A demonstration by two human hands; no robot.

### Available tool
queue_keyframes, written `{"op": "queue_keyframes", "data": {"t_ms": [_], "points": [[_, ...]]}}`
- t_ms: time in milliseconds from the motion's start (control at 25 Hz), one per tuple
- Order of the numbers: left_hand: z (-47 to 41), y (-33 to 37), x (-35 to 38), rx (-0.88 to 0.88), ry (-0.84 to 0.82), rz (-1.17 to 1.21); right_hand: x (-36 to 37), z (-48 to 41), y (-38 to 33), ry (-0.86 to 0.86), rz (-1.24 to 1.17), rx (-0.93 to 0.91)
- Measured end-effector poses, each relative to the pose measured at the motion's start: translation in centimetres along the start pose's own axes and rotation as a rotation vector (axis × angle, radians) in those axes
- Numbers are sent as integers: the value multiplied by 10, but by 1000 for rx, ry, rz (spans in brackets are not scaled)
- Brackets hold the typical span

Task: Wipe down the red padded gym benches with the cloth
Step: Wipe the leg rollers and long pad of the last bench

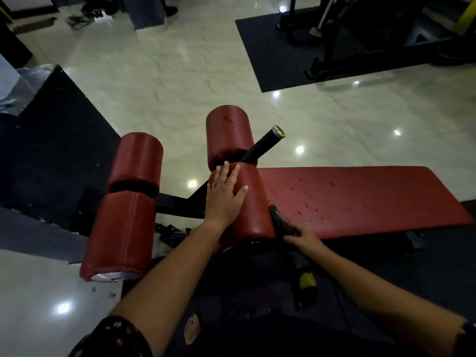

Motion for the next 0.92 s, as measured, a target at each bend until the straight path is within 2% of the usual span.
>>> {"op": "queue_keyframes", "data": {"t_ms": [160, 360, 440, 560, 640, 760, 920], "points": [[1, -1, 1, 7, 5, -10, 1, 14, 2, -25, -34, 10], [1, 3, -1, 6, -20, -96, 2, -10, -31, 9, 36, -125], [2, 7, -2, 51, -67, -241, 4, 2, -25, 24, 157, -195], [-7, 23, -5, 380, -153, -411, 5, 37, -3, 69, 338, -358], [-14, 28, -7, 559, -203, -449, 11, 53, -10, 158, 505, -580], [-21, 28, -6, 618, -203, -450, 31, 63, -37, 274, 874, -832], [-18, 28, -4, 631, -146, -410, 46, 74, -51, 327, 1189, -932]]}}
Point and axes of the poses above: each hand's wrist, its own z-axis away from the middle knuckle, its own x-axis out of the palm, y = z × x, the point moved 8 cm from there along -z, towards the middle knuckle, and after that the axes turned 9 degrees about -z, right-handed, at the moved point
